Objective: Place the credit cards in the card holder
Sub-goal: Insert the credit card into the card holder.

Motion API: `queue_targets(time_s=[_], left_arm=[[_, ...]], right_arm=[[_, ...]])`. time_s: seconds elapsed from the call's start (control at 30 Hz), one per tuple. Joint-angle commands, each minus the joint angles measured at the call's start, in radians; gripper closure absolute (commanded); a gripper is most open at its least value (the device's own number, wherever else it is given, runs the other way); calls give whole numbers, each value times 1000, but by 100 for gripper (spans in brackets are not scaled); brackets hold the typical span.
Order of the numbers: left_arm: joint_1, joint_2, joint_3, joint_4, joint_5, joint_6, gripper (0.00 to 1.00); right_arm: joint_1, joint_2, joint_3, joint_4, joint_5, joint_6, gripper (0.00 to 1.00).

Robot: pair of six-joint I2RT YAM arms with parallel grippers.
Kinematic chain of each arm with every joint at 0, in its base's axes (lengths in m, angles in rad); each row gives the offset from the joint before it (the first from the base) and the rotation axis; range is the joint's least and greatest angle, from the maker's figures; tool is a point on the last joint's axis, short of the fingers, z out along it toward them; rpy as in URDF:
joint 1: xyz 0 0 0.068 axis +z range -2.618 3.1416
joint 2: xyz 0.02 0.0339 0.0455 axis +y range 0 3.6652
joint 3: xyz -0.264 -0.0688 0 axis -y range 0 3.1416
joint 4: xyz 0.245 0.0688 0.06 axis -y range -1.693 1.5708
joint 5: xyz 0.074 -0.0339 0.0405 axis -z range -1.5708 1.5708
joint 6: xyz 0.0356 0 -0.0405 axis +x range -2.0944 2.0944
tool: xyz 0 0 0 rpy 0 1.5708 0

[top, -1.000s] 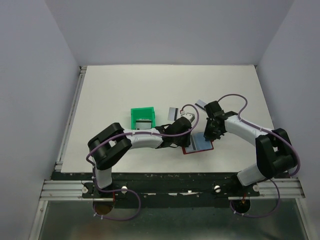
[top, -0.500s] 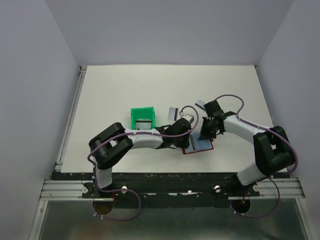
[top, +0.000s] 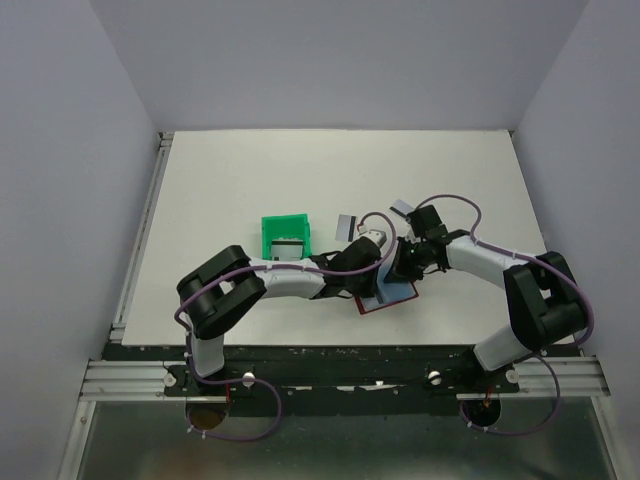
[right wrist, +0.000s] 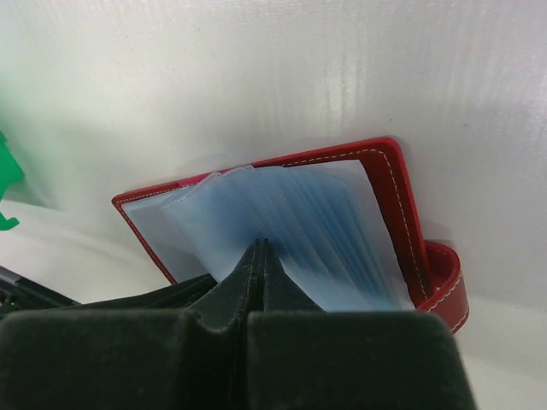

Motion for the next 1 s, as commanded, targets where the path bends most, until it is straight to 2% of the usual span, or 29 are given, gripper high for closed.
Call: queue_targets(time_s=[0.0, 0.13, 0.33, 0.47, 0.73, 0.97], left_arm=[[-4, -37, -41, -32, -39, -7, 94], [-4, -90, -75, 8, -51, -13, 95], [-4, -117, -47, 54, -56, 4, 96], [-4, -75, 11, 32, -45, 11, 96], [-4, -2, 29, 38, -7, -10, 97], [-4, -31, -38, 12, -34, -25, 97]], right_arm=[[15, 12, -30, 16, -81, -19, 99], [13, 20, -33, 17, -83, -25, 99], [15, 17, -51, 27, -94, -22, 99], [15, 12, -67, 54, -127, -4, 99], [15, 6, -91, 86, -155, 18, 100], [15, -17, -85, 70, -132, 18, 100]])
